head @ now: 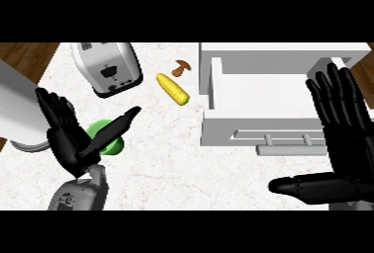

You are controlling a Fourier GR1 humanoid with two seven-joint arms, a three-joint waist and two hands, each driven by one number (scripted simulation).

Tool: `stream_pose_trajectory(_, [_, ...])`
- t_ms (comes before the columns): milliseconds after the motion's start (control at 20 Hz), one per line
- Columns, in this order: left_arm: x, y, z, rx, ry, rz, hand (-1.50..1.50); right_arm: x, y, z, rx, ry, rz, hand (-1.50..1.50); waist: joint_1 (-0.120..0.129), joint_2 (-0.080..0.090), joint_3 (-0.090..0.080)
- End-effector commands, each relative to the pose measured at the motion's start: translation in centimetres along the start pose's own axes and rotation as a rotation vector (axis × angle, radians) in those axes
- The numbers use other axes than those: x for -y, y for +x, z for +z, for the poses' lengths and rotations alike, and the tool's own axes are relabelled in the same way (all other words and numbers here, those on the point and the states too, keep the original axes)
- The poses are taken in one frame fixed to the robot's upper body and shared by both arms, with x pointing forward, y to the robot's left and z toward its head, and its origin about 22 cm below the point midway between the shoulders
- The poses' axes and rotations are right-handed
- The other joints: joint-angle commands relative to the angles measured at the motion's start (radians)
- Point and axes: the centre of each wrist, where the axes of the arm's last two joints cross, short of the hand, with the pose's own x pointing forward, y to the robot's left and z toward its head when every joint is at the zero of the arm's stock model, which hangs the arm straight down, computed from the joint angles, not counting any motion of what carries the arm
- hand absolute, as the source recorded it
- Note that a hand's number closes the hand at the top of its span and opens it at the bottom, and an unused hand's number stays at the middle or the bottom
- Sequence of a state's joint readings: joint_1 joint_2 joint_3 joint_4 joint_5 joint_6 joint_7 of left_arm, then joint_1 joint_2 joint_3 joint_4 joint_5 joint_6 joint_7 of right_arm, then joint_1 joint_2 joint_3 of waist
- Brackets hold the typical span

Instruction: Pick up the cup, place it into the drawer and close the drawer

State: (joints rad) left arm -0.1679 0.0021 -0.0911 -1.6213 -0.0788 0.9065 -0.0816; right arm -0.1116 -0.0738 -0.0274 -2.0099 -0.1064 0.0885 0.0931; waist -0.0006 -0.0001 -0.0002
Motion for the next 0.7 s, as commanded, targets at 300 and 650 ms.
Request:
stream_pose_trajectory(300, [-3.1, -4.5, 2.3, -0.053, 0.069, -0.071, -1.5, 0.0, 1.9, 0.5, 0.0, 0.006, -0.008, -1.5, -0.001, 0.0, 0.0])
stream_pose_trajectory(650, [-3.6, -8.4, 1.0, -0.099, 0.074, -0.064, -1.5, 0.1, 0.9, 0.3, -0.007, 0.014, -0.009, -1.5, -0.003, 0.001, 0.0])
